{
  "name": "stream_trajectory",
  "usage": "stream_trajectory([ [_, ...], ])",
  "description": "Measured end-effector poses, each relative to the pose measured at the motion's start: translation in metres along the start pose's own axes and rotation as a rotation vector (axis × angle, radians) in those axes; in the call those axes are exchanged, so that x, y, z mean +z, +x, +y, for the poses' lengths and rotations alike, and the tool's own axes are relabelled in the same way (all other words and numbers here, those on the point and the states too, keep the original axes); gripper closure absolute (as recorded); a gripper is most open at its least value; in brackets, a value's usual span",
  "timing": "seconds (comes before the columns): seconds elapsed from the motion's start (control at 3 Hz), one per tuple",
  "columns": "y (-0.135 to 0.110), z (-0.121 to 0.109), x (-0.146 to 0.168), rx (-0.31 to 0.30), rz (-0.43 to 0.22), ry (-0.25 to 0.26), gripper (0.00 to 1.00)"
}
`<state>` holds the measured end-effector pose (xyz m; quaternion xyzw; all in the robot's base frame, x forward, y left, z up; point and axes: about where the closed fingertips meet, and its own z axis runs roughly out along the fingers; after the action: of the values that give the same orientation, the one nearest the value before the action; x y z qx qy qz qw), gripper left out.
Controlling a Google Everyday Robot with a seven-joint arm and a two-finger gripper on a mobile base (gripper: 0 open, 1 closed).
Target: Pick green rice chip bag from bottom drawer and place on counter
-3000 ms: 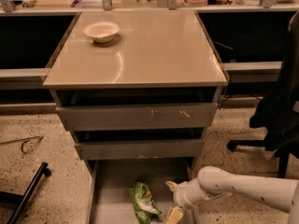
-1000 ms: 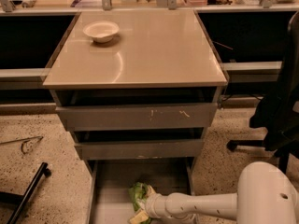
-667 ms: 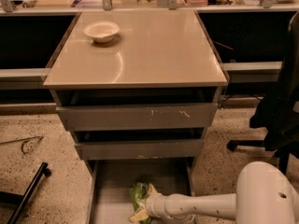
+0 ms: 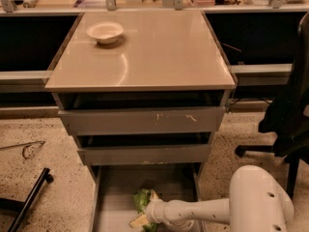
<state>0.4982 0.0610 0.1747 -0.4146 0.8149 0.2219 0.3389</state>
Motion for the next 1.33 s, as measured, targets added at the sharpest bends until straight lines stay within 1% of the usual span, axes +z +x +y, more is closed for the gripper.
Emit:
stream_trajectory([
  [0.33, 0.019, 0.002, 0.023, 0.007, 0.054, 0.026, 0.00],
  [0.67, 0.037, 0.008, 0.044, 0.002, 0.109, 0.041, 0.19],
  [1.33, 0.037, 0.009, 0.045, 0.000, 0.115, 0.041, 0.65],
])
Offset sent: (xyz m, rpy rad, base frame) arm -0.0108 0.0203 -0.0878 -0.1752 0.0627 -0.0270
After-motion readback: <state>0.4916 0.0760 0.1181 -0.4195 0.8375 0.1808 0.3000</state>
